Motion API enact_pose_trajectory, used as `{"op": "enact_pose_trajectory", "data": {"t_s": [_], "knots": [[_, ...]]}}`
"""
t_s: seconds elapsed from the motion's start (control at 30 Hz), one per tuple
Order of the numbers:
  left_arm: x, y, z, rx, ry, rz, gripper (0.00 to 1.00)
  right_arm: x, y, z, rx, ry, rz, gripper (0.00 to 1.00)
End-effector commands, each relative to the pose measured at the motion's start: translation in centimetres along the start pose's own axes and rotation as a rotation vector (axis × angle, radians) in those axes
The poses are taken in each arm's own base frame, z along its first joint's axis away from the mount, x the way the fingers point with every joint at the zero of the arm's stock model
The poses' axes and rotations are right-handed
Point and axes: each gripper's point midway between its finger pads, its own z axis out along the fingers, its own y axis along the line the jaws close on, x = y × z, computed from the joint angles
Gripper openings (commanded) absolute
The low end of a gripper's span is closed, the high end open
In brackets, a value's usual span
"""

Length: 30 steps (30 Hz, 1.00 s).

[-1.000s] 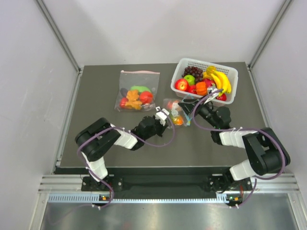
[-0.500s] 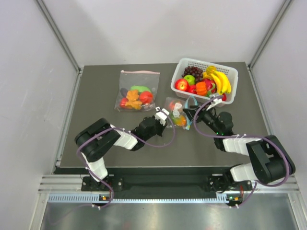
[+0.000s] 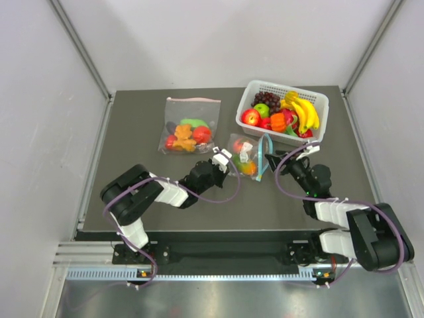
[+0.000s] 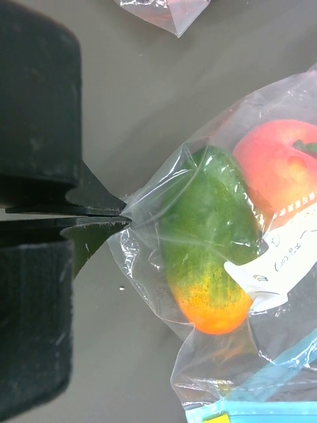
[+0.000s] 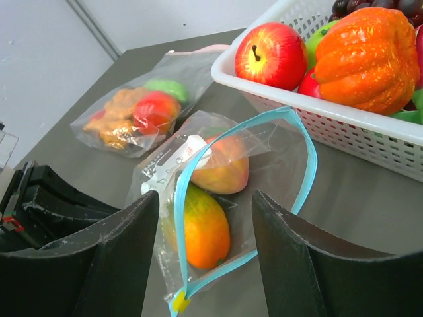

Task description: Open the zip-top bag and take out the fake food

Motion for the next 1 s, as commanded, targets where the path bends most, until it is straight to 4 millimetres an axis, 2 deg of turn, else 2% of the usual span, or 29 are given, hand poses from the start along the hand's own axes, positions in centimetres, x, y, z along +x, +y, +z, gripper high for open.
{"op": "enact_pose_trajectory", "data": {"t_s": [0.0,0.13,0.27,0.5,0.57,0.6,0.63,0.73,0.97], "knots": [[-2.0,0.2,-0.2,0.001,-0.06,0.009,0.0,-1.0,-0.6,0.2,0.021,-0.03,-0.042,0.58],[-1.9,0.2,0.0,0.006,-0.06,0.013,0.0,0.4,-1.3,1.1,0.021,0.011,-0.031,0.58],[-1.6,0.2,0.0,0.01,-0.058,0.022,0.0,0.7,-1.6,2.3,0.008,0.024,-0.044,0.57],[-1.4,0.0,0.6,0.029,-0.058,0.055,0.0,0.8,-0.4,4.0,-0.071,0.031,-0.109,0.56],[-1.6,0.3,0.9,0.025,-0.061,0.066,0.0,1.3,0.0,4.7,-0.092,0.055,-0.122,0.56],[-1.3,-0.4,1.0,0.066,-0.055,0.068,0.0,1.6,0.1,5.0,-0.103,0.068,-0.124,0.56],[-1.3,-0.2,1.2,0.066,-0.057,0.069,0.0,2.7,-0.1,5.2,-0.103,0.098,-0.117,0.57],[-1.3,0.0,1.5,0.076,-0.058,0.068,0.0,3.7,-0.3,6.0,-0.114,0.128,-0.118,0.57],[-0.9,0.4,2.1,0.081,-0.055,0.058,0.0,6.1,0.6,5.8,-0.159,0.201,-0.13,0.57]]}}
